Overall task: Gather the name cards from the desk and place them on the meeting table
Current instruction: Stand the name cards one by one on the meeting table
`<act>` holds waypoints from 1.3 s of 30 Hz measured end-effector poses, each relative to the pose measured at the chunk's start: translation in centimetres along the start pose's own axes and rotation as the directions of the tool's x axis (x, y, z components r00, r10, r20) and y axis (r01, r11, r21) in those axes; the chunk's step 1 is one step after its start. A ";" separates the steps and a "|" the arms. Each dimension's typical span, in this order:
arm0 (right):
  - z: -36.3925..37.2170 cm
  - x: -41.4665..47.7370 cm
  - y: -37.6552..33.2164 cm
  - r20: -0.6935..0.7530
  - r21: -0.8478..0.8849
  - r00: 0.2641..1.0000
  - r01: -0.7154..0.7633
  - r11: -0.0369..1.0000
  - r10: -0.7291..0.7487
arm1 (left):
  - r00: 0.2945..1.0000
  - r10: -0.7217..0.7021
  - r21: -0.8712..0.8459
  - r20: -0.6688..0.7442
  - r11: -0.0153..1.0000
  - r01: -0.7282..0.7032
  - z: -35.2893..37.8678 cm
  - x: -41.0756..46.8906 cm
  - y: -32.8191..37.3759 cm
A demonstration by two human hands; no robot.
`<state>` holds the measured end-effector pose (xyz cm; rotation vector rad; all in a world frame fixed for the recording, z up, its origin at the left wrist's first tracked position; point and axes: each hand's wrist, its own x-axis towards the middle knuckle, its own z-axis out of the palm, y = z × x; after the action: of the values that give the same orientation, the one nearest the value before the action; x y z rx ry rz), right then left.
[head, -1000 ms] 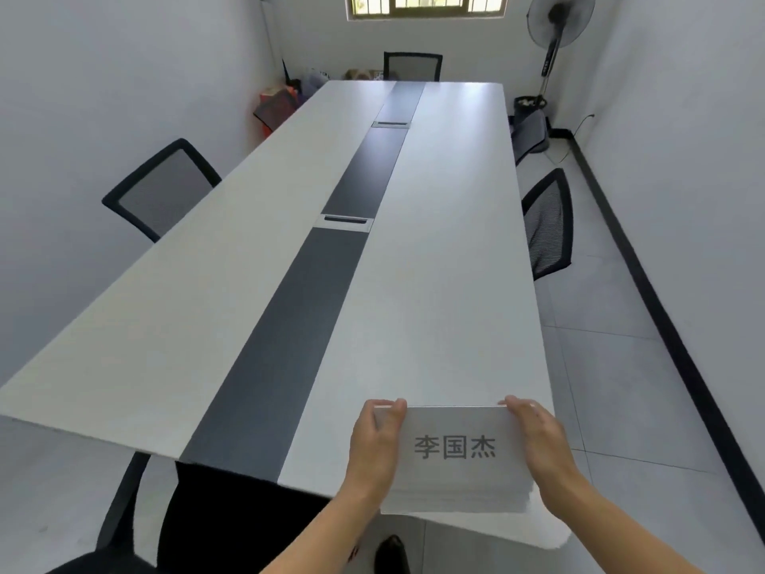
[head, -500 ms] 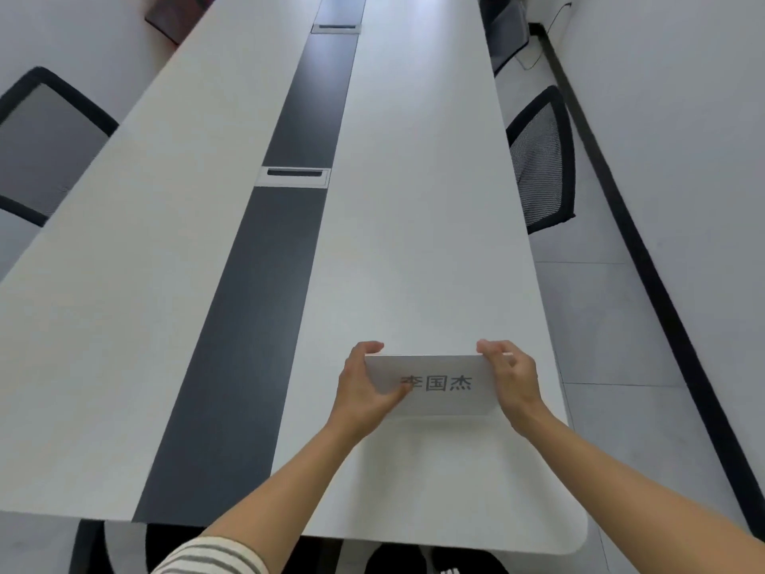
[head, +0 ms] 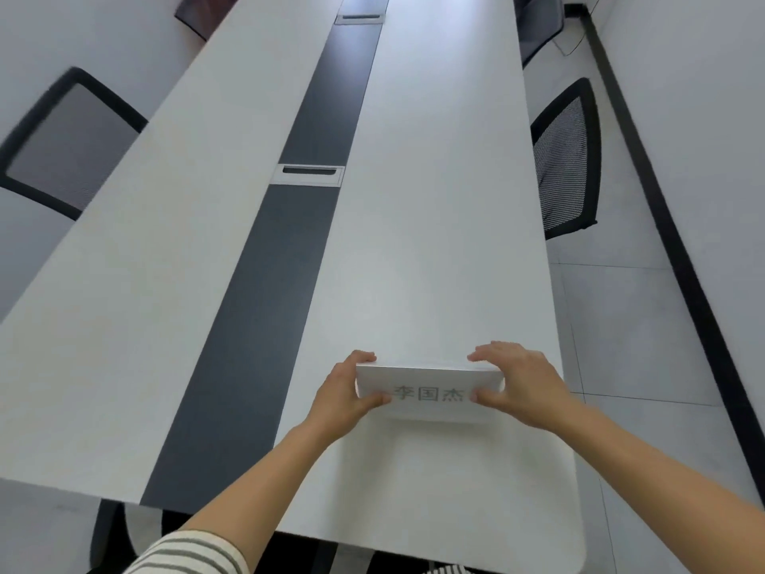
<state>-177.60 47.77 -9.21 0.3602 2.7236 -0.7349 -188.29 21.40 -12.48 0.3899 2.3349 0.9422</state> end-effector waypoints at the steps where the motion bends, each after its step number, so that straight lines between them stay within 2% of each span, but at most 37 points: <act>1: -0.4 0.3 -0.2 0.017 -0.004 0.999 0.027 1.000 -0.027 | 1.000 -0.009 0.010 0.004 1.000 0.009 -0.2 0.0 0.4; 4: -1.6 0.6 -0.5 0.087 0.058 0.994 0.055 0.997 -0.060 | 1.000 -0.019 0.020 0.013 1.000 0.018 -1.3 -0.1 1.7; 8: -4.8 0.9 -1.5 0.039 0.195 0.991 0.116 0.974 -0.126 | 0.997 0.065 -0.124 -0.040 0.990 -0.069 -4.4 -1.3 3.8; 10: -6.5 1.3 -2.9 0.017 0.293 0.987 0.148 0.945 -0.160 | 0.980 0.062 -0.251 -0.190 0.962 -0.110 -6.5 -1.7 3.9; 12: -7.8 2.3 -5.0 -0.004 0.354 0.983 0.173 0.919 -0.184 | 0.928 -0.030 -0.329 -0.371 0.939 -0.101 -8.8 -1.6 2.9; 14: -8.2 4.1 -7.2 -0.047 0.367 0.980 0.198 0.909 -0.194 | 0.862 -0.142 -0.330 -0.487 0.943 -0.030 -11.0 -1.3 0.9; 16: -7.9 6.2 -9.7 -0.083 0.338 0.979 0.203 0.919 -0.186 | 0.825 -0.226 -0.278 -0.518 0.957 0.088 -12.8 -1.1 -1.9; 20: -5.5 10.8 -15.0 -0.067 0.260 0.985 0.173 0.950 -0.161 | 0.806 -0.330 -0.109 -0.491 0.941 0.319 -14.1 -0.1 -9.4; 25: -0.7 17.3 -20.6 -0.002 0.126 0.992 0.128 0.984 -0.129 | 0.791 -0.383 0.100 -0.478 0.871 0.482 -13.7 1.9 -17.6; 30: 3.6 23.6 -24.4 0.020 0.044 0.997 0.067 0.997 -0.068 | 0.810 -0.378 0.347 -0.448 0.762 0.547 -9.4 2.5 -21.6; 36: 7.6 29.1 -26.2 -0.026 0.077 0.999 0.035 0.996 -0.033 | 0.805 -0.306 0.355 -0.509 0.777 0.520 -7.8 2.5 -23.3; 39: 8.5 31.5 -26.4 -0.062 0.070 0.998 0.035 0.997 -0.031 | 0.810 -0.320 0.349 -0.491 0.780 0.519 -7.7 2.6 -23.3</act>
<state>-213.18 26.31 -15.32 0.3604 2.7715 -0.8450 -196.21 2.03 -25.54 -0.1965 2.8586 0.2256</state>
